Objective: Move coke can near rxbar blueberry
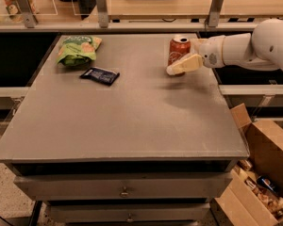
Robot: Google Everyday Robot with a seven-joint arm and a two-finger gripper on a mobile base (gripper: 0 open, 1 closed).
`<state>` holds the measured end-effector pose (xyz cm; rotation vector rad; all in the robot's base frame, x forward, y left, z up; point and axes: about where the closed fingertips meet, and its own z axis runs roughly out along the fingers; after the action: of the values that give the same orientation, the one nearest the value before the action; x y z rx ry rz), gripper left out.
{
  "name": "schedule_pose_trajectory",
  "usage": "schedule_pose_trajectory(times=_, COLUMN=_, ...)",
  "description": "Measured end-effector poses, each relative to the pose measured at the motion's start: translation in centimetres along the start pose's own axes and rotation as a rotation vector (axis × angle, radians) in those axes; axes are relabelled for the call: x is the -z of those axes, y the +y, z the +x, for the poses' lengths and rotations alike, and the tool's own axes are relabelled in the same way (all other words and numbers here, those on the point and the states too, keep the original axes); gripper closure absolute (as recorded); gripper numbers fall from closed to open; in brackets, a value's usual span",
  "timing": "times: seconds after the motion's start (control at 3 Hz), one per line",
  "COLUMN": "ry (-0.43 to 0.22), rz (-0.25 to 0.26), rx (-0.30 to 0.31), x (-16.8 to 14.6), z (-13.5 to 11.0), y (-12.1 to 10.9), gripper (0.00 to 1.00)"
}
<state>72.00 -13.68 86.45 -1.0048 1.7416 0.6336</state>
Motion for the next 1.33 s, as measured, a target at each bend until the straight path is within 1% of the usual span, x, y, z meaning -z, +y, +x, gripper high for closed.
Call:
schedule_pose_trajectory(times=0.33, ry=-0.051, rz=-0.020, rx=0.003, x=-1.2, z=-1.2, y=0.3, gripper=0.00)
schedule_pose_trajectory(times=0.67, ry=-0.085, rz=-0.038, rx=0.011, x=-2.2, z=-2.2, y=0.9, gripper=0.17)
schedule_pose_trajectory(times=1.33, ry=-0.085, rz=-0.048, rx=0.011, x=-2.8, z=-2.3, y=1.2, gripper=0.64)
